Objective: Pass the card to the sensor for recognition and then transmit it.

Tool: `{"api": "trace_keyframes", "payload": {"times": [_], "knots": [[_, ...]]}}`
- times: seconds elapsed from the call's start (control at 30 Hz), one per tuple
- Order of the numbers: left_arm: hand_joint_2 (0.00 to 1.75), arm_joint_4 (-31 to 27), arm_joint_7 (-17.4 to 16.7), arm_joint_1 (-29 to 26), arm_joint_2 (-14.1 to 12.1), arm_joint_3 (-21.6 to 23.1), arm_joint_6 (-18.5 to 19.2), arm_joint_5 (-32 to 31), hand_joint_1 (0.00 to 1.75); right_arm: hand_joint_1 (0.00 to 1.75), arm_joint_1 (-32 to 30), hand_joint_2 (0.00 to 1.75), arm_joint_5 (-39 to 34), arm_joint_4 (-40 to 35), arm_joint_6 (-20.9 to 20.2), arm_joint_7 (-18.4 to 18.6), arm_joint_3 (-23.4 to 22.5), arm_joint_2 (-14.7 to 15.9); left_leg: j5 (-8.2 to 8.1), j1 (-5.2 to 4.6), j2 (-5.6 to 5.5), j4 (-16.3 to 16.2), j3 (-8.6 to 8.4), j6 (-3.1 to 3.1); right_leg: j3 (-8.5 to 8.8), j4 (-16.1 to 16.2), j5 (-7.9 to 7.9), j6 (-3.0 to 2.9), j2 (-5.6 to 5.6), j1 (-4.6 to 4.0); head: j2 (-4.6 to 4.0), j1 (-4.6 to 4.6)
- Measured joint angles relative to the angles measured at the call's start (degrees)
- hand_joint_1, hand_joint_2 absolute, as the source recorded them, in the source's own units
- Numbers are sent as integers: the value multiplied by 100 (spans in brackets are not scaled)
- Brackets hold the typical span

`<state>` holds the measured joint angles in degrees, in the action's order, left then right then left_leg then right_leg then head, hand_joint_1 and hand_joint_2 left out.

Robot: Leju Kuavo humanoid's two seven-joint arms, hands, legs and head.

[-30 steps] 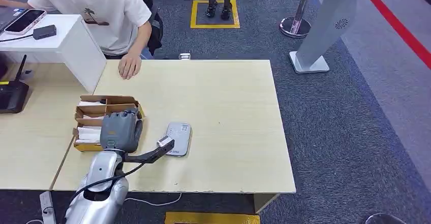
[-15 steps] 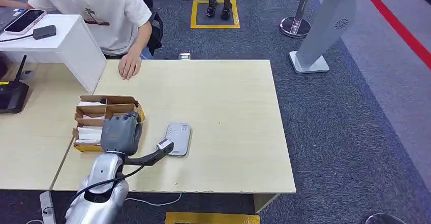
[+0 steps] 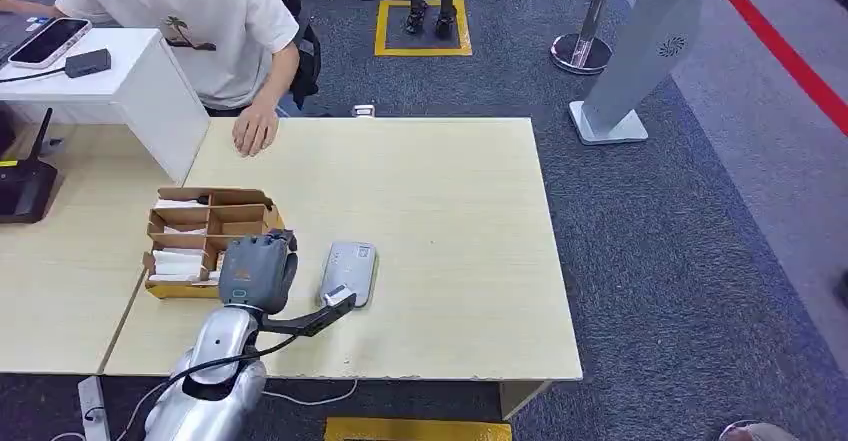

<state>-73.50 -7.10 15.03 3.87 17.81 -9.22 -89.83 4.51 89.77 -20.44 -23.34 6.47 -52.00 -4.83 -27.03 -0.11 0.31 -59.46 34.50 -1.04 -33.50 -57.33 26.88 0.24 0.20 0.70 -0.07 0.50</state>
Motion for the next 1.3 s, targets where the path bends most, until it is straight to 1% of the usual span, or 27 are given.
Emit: {"api": "trace_keyframes", "payload": {"times": [0.03,0.13,0.37,0.83,1.1,1.3], "knots": [[175,32,100,15,55,0,-9,0,175,0,2,0,0,6,0,0,9,2,0,0,-1,0,0,0,0,0,0,0,-1,0,0,-2],[175,70,183,42,162,2,-6,0,175,0,5,0,0,20,0,0,31,4,0,0,0,0,0,0,0,0,0,0,1,0,0,0],[175,76,214,57,277,0,-4,0,175,0,5,0,0,33,0,0,42,7,0,0,0,1,0,0,0,0,0,0,1,-1,0,0],[175,111,286,200,328,2,74,0,175,0,10,0,0,72,0,-37,79,15,0,0,0,0,0,0,1,0,0,0,1,0,0,0],[175,409,247,188,328,0,66,0,175,0,10,0,0,79,0,-37,79,15,0,1,0,1,0,0,0,0,0,0,1,0,0,0],[175,673,231,134,374,0,-39,0,175,0,19,0,0,79,0,-42,79,15,0,0,0,1,1,0,1,0,0,1,0,0,0,0]]}}
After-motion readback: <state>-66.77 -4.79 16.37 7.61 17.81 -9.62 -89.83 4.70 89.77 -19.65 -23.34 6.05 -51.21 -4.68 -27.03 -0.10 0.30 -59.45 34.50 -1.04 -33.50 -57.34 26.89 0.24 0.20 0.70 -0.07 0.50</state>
